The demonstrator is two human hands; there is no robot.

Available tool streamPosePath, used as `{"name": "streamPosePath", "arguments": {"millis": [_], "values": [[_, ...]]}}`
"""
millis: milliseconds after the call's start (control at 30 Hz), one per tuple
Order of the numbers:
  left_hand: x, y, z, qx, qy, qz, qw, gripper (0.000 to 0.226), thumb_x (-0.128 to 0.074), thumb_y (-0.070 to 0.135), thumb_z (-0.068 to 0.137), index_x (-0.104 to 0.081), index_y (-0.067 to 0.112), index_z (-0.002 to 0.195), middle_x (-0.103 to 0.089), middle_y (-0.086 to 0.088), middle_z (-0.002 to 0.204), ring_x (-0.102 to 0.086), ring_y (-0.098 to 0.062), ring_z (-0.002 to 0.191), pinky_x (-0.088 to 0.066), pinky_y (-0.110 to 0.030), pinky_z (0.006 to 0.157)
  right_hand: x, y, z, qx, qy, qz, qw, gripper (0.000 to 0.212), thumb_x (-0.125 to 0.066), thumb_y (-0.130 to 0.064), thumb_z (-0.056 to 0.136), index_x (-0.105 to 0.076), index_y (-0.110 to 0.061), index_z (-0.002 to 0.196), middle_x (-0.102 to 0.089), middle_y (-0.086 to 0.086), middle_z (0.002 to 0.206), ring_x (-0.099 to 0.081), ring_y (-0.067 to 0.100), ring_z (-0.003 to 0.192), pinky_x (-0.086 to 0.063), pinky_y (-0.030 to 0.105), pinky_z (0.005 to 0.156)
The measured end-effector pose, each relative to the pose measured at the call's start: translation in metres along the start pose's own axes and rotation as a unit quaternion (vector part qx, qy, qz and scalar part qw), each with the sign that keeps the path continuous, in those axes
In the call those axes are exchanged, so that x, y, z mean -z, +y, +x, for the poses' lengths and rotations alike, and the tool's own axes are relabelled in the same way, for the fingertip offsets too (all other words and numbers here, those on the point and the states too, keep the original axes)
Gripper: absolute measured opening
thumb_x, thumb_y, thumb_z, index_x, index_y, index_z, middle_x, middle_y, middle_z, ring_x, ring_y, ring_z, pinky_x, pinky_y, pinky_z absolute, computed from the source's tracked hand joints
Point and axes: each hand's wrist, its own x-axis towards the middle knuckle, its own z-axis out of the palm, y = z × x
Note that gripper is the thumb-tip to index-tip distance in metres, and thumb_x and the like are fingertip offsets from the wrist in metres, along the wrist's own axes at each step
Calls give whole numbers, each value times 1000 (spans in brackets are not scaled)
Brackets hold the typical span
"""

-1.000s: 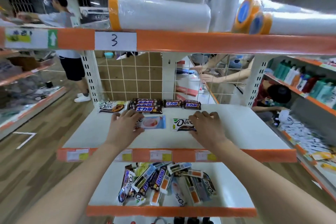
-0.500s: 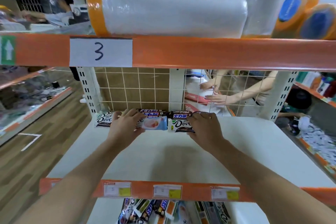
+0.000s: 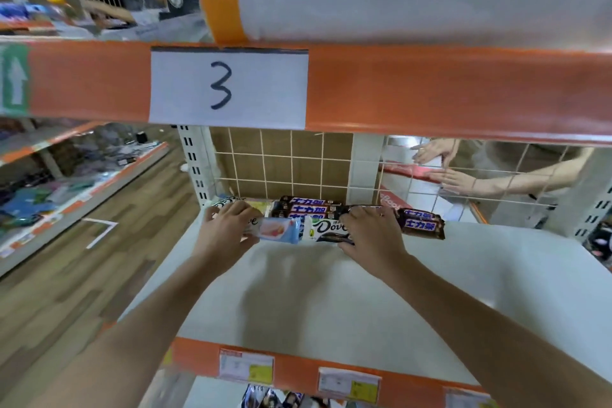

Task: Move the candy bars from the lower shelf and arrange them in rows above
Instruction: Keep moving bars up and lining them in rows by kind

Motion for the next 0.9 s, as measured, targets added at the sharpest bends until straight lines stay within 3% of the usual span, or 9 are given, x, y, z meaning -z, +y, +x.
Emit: {"name": "streamPosePath", "arguments": {"millis": [500,700,900], "values": [[1,-54,-1,74,-35,-4,997,42,-71,29,77,-59,25,117,-56,3,120,-49,-20,114,-33,-39,90,-1,-51,50,65,0,44,997,41,-49,-45,91,-50,-19,123,-53,-2,121,-47,19,115,-31,37,94],[-3,-65,3,75,-33,-26,996,38,-72,25,77,-60,25,113,-56,3,119,-51,-22,112,-32,-36,90,-6,-54,57,65,-7,48,997,41,-47,-43,92,-49,-20,126,-52,-2,124,-47,19,116,-28,36,95],[-12,-68,7,87,-80,-71,990,51,-75,36,74,-58,24,121,-56,2,126,-48,-20,118,-32,-35,96,-11,-54,57,66,-11,58,996,41,-48,-44,91,-50,-20,125,-51,-3,124,-46,18,117,-28,36,95]]}}
